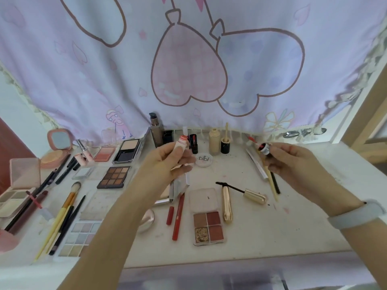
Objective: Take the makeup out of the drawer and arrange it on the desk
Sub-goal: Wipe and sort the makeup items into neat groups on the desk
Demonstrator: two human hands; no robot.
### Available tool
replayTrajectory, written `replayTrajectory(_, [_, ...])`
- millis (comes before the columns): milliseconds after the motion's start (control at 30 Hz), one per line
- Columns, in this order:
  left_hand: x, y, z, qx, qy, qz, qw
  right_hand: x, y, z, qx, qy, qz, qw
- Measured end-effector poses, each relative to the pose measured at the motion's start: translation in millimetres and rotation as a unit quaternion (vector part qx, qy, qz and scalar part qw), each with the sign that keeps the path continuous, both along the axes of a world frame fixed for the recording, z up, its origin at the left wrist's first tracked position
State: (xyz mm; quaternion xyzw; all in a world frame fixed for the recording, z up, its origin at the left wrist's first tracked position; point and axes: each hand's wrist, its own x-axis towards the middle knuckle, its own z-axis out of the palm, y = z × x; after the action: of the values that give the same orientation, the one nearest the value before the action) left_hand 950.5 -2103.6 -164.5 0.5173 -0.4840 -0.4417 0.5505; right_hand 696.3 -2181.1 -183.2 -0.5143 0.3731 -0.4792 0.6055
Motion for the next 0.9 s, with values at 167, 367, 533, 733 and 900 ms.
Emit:
replayTrajectory(167, [-10, -42, 6, 0.034, -0.103, 0.014, 0.994, 10, -22, -1, 0.100, -0.070, 0.059, 0.991])
replayTrajectory(367, [-23, -80, 8, 0.053, -0.183, 0.008, 0.982, 22, -43, -10, 0.023, 0.062, 0.040, 0.997])
replayTrajectory(533, [-31, -99, -3, 0.062, -0.292, -0.011, 0.954, 33, -60, -25, -0.071, 0.243, -0.011, 0.967])
replayTrajectory(733, [-37, -114, -16, 0.067, -0.380, -0.021, 0.922, 40, -74, -44, -0.202, 0.392, -0.029, 0.897])
replayTrajectory(900, [-42, -119, -28, 0.081, -0.446, -0.024, 0.891, 50, -75, -46, -0.187, 0.461, -0.035, 0.867])
